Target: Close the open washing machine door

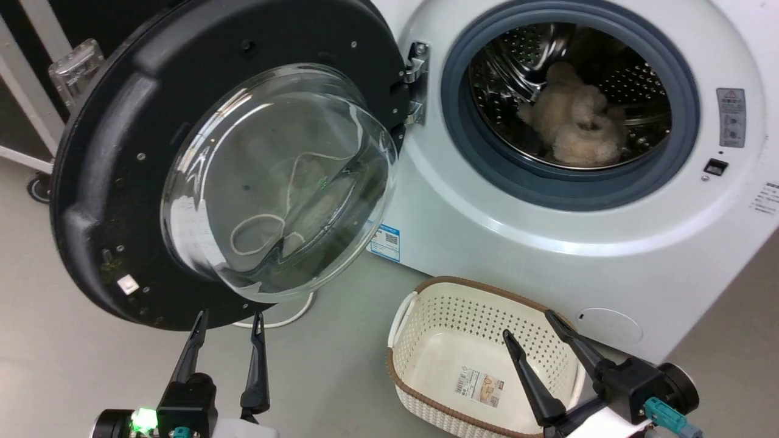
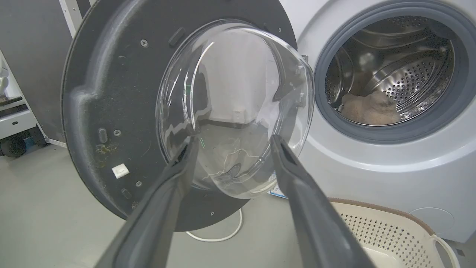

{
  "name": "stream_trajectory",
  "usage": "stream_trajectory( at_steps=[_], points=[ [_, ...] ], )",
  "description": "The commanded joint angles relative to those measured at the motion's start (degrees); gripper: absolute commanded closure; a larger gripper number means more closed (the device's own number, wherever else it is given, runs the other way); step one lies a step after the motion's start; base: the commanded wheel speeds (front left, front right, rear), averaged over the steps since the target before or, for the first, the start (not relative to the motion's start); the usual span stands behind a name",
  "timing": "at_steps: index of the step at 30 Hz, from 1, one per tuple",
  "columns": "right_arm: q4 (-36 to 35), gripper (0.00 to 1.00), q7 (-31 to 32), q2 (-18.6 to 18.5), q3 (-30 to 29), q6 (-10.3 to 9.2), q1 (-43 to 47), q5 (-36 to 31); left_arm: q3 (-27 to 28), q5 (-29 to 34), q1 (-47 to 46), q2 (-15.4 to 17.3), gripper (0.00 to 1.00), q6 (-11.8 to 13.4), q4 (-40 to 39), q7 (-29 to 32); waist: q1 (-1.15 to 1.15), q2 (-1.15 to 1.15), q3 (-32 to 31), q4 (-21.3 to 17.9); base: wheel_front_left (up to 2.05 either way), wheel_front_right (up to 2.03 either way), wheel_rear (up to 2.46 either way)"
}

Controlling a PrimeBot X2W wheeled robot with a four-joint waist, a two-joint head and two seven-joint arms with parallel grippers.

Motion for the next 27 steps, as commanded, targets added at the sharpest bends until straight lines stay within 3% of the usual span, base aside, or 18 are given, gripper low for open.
stream_trajectory(
  at_steps=[1, 27],
  points=[
    [0.2, 0.0, -0.6, -0.4, 0.3, 0.04, -0.6, 0.4, -0.3, 0.2, 1.0, 0.3, 0.0, 0.4, -0.3, -0.6, 0.0, 0.0, 0.0, 0.4, 0.0, 0.0, 0.0],
    [1.9, 0.0, -3.7, -1.4, 4.1, 0.04, 0.3, 2.2, -2.0, -0.1, 2.6, 0.8, 0.0, 2.0, -0.6, -3.7, 0.0, 0.0, -0.7, 6.1, 0.0, 0.0, 0.0]
  ],
)
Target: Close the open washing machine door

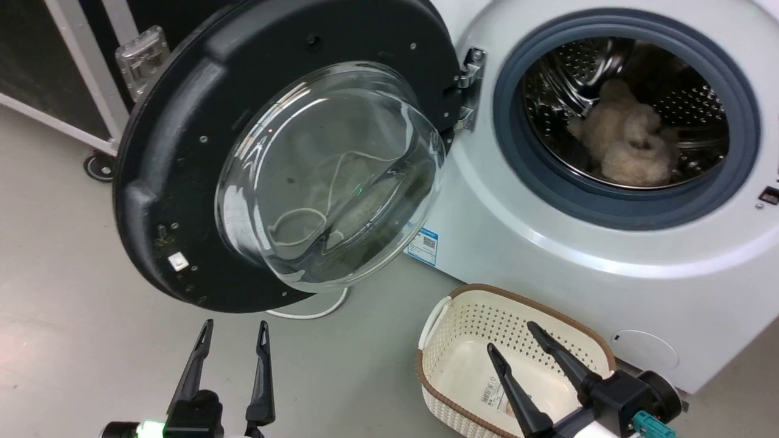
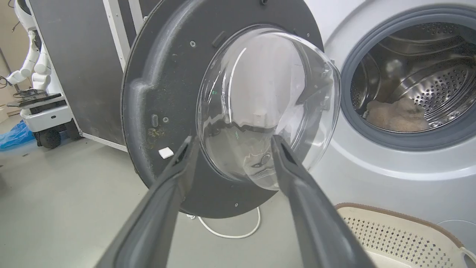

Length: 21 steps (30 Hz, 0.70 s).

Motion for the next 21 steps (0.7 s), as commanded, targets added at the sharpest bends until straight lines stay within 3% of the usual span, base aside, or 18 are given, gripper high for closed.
stream_trajectory(
  at_steps=[1, 6, 7, 8, 9, 17, 21],
  points=[
    [0.3, 0.0, -0.6, -0.4, 0.5, 0.04, 0.3, 0.5, -0.3, -0.1, 0.8, 0.4, 0.0, 0.5, -0.3, -0.6, 0.0, 0.0, 0.0, 0.4, 0.0, 0.0, 0.0],
    [0.5, 0.0, -1.2, -0.6, 1.2, 0.04, 0.4, 0.9, -0.8, 0.0, 1.1, 0.5, 0.0, 0.8, -0.5, -1.2, 0.0, 0.0, 0.0, 1.6, 0.0, 0.0, 0.0],
    [0.5, 0.0, -1.3, -0.6, 1.3, 0.04, 0.4, 0.9, -0.9, -0.2, 1.1, 0.5, 0.31, 0.7, -0.5, -1.3, 0.0, 0.0, -0.1, 1.9, 0.0, 0.0, 0.0],
    [0.6, 0.0, -1.4, -0.6, 1.4, 0.04, 0.5, 1.0, -0.9, -0.5, 1.3, 0.5, 0.81, 0.4, -0.4, -1.5, 0.0, 0.0, -0.1, 2.1, 0.0, 0.0, 0.0],
    [0.6, 0.0, -1.5, -0.6, 1.5, 0.04, 0.6, 1.1, -1.0, -0.8, 1.4, 0.5, 1.0, 0.2, -0.3, -1.6, 0.0, 0.0, -0.1, 2.3, 0.0, 0.0, 0.0],
    [0.0, 0.0, -1.7, -0.2, 0.0, 0.05, 2.4, 0.8, 1.1, -3.1, 0.6, -0.4, 1.0, -0.9, -2.2, -1.8, 0.0, 0.0, 0.0, 2.8, 0.0, 0.0, 0.0],
    [-0.7, 0.0, -1.7, -0.1, -0.8, 0.05, 3.8, 0.2, 4.8, -6.5, -1.5, -0.5, 1.0, -3.6, -3.2, -1.8, 0.0, 0.0, 0.7, 3.1, 0.0, 0.0, 0.0]
  ],
)
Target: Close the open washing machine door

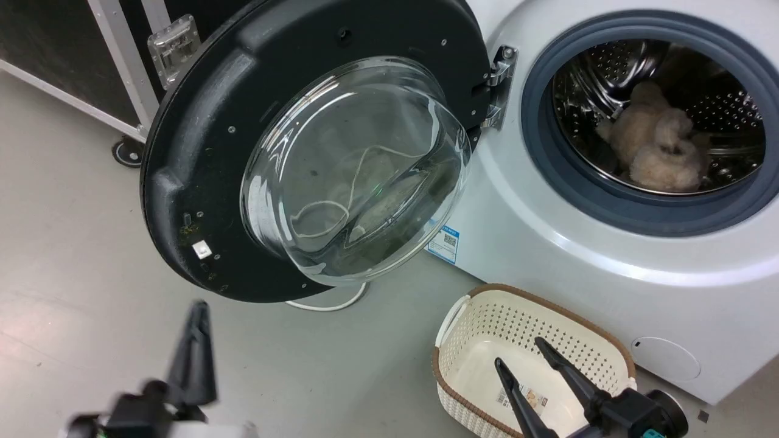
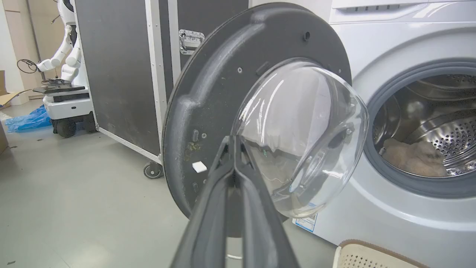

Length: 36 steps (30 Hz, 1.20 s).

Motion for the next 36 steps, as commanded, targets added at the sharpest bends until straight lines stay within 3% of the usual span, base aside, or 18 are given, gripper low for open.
stream_trajectory(
  at_steps=[1, 4, 5, 6, 7, 8, 10, 11, 12, 14, 15, 16, 17, 19, 25, 28, 36],
  points=[
    [-0.6, 0.0, -0.2, -0.1, -0.3, 0.05, 1.3, -0.4, 1.8, -1.3, -2.1, 0.3, 1.0, -1.5, -0.5, -0.3, 0.0, 0.0, 0.5, 0.0, 0.0, 0.0, 0.0],
    [-1.3, 0.0, -0.2, -0.4, -0.9, 0.05, 1.9, -0.9, 6.8, -6.3, -6.1, 0.9, 1.0, -4.6, 0.0, -0.3, 0.0, 0.0, 2.0, -0.5, 0.0, 0.0, 0.0],
    [-1.3, 0.0, -0.2, -0.4, -0.9, 0.05, 1.9, -0.9, 6.8, -6.3, -6.1, 0.9, 1.0, -4.6, 0.0, -0.3, 0.0, 0.0, 2.0, -0.5, 0.0, 0.0, 0.0],
    [-1.8, 0.0, -0.2, -0.9, -0.9, 0.05, 1.6, -1.0, 10.6, -10.5, -9.2, 1.6, 1.0, -6.5, 1.2, -0.3, 0.0, 0.0, 3.3, -1.6, 0.0, 0.0, 0.0],
    [-1.8, 0.0, -0.2, -0.9, -0.9, 0.05, 1.6, -1.0, 10.6, -10.5, -9.2, 1.6, 1.0, -6.5, 1.2, -0.3, 0.0, 0.0, 3.3, -1.6, 0.0, 0.0, 0.0],
    [-2.1, 0.0, -0.2, -1.4, -0.8, 0.05, 1.0, -1.0, 13.8, -15.2, -12.7, 2.5, 1.0, -7.9, 3.5, 0.0, 0.0, 0.0, 4.6, -2.7, 0.0, 0.0, 0.0],
    [-2.3, 0.0, -0.2, -1.7, -0.8, 0.05, 0.7, -1.0, 15.4, -18.1, -14.7, 2.8, 1.0, -8.2, 4.7, 1.2, 0.0, 0.0, 5.2, -3.2, 0.0, 0.0, 0.0],
    [-2.5, 0.0, -0.2, -2.3, -0.7, 0.05, 0.2, -0.9, 18.6, -23.5, -19.0, 4.0, 1.0, -8.2, 7.3, 4.5, 0.0, 0.0, 6.2, -4.1, 0.0, 0.0, 0.0],
    [-2.5, 0.0, -0.2, -2.3, -0.7, 0.05, 0.2, -0.9, 18.6, -23.5, -19.0, 4.0, 1.0, -8.2, 7.3, 4.5, 0.0, 0.0, 6.2, -4.1, 0.0, 0.0, 0.0],
    [-2.7, 0.0, -0.2, -3.1, -0.4, 0.05, -0.4, -0.6, 22.4, -29.2, -24.6, 6.9, 1.0, -6.9, 12.4, 10.6, 0.0, 0.0, 7.4, -5.2, 0.0, 0.0, 0.0],
    [-2.7, 0.0, -0.2, -3.1, -0.4, 0.05, -0.4, -0.6, 22.4, -29.2, -24.6, 6.9, 1.0, -6.9, 12.4, 10.6, 0.0, 0.0, 7.4, -5.2, 0.0, 0.0, 0.0],
    [-2.9, 0.0, -0.2, -3.6, -0.2, 0.05, -0.9, -0.6, 24.7, -33.6, -28.1, 8.4, 1.0, -6.3, 16.3, 14.9, 0.0, 0.0, 8.0, -6.1, 0.0, 0.0, 0.0],
    [-2.9, 0.0, -0.2, -3.6, -0.2, 0.05, -0.9, -0.6, 24.7, -33.6, -28.1, 8.4, 1.0, -6.3, 16.3, 14.9, 0.0, 0.0, 8.0, -6.1, 0.0, 0.0, 0.0],
    [-3.1, 0.0, -0.2, -4.0, -0.2, 0.05, -1.5, -0.4, 28.0, -39.5, -32.6, 10.4, 1.0, -4.9, 21.9, 20.6, 0.0, 0.0, 8.7, -7.2, 0.0, 0.0, 0.0],
    [-3.1, 0.0, -0.2, -4.5, -0.1, 0.05, -2.1, -0.1, 32.7, -48.6, -38.5, 12.2, 1.0, -1.4, 29.8, 29.3, 0.0, 0.0, 9.5, -8.7, 0.0, 0.0, 0.0],
    [-3.0, 0.0, -0.2, -4.8, 0.0, 0.05, -2.2, 0.1, 36.8, -57.1, -42.2, 11.5, 1.0, 0.8, 33.7, 36.5, 0.0, 0.0, 9.7, -9.5, 0.0, 0.0, 0.0],
    [-2.9, 0.0, -0.2, -4.9, -0.9, 0.05, -2.1, 0.3, 35.4, -61.2, -40.7, 12.7, 1.0, -0.3, 34.5, 47.2, 0.0, 0.0, 9.9, -10.2, 0.0, 0.0, 0.0]
  ],
)
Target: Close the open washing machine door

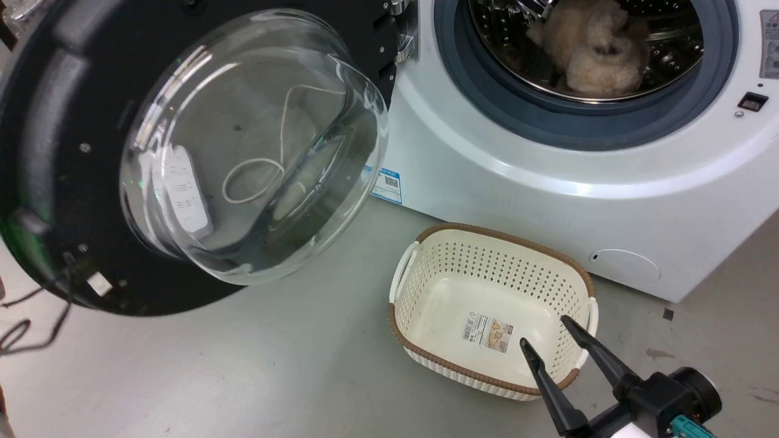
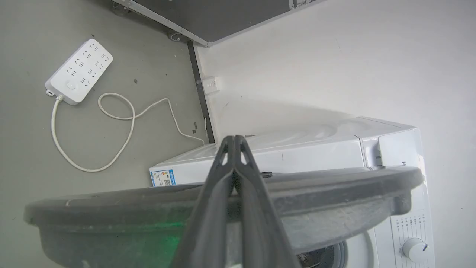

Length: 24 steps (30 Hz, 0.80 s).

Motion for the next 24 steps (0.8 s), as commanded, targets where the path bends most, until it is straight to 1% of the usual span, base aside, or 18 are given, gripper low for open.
stream_trajectory(
  at_steps=[1, 3, 4, 7, 10, 15, 17, 21, 24],
  points=[
    [0.1, 0.0, -0.2, -0.1, -0.2, 0.03, -0.5, 0.3, -1.0, -0.6, 1.3, -0.9, 1.0, -0.5, -0.1, 1.4, -0.01, 0.0, -0.2, 0.0, 0.0, 0.0, 0.0],
    [0.2, 0.0, -0.2, 0.3, -0.4, 0.03, -0.4, 0.4, -1.0, -1.9, 2.7, -1.3, 1.0, -1.2, -0.8, 3.8, -0.01, 0.0, -0.8, -0.2, 0.0, 0.0, 0.0],
    [0.5, 0.0, -0.2, 1.2, -0.8, 0.03, -0.2, 0.4, -1.1, -4.0, 5.5, -2.1, 1.0, -2.3, -2.8, 7.8, -0.01, 0.0, -2.0, -0.4, 0.0, 0.0, 0.0],
    [0.9, 0.0, -0.2, 2.1, -1.4, 0.03, 0.0, 0.4, -2.3, -5.4, 9.5, -3.7, 1.0, -3.6, -6.2, 12.0, -0.01, 0.0, -3.4, -0.6, 0.0, 0.0, 0.0],
    [1.0, 0.0, -0.2, 3.0, -2.7, 0.03, 0.3, 0.3, -3.8, -6.6, 13.9, -6.2, 1.0, -4.5, -10.6, 15.5, -0.01, 0.0, -4.7, -0.9, 0.0, 0.0, 0.0],
    [1.3, 0.0, -0.2, 4.2, -4.9, 0.03, 1.0, -0.1, -7.2, -8.3, 21.2, -12.3, 1.0, -5.4, -18.5, 19.5, -0.01, 0.0, -7.0, -2.1, 0.0, 0.0, 0.0],
    [1.5, 0.0, -0.2, 4.5, -5.3, 0.03, 1.3, -0.3, -8.8, -8.9, 24.7, -14.0, 1.0, -5.7, -21.2, 20.8, -0.01, 0.0, -8.0, -3.2, 0.0, 0.0, 0.0],
    [1.3, 0.0, -0.2, 4.9, -6.7, 0.03, 1.8, -0.6, -13.4, -11.2, 30.9, -16.1, 1.0, -5.2, -26.5, 21.9, -0.01, 0.0, -8.8, -5.7, 0.0, 0.0, 0.0],
    [1.3, 0.0, -0.2, 4.7, -7.6, 0.03, 2.0, -0.8, -18.6, -13.3, 34.4, -16.5, 1.0, -4.4, -29.4, 20.2, -0.01, 0.0, -8.5, -7.8, 0.0, 0.0, 0.0]
  ],
)
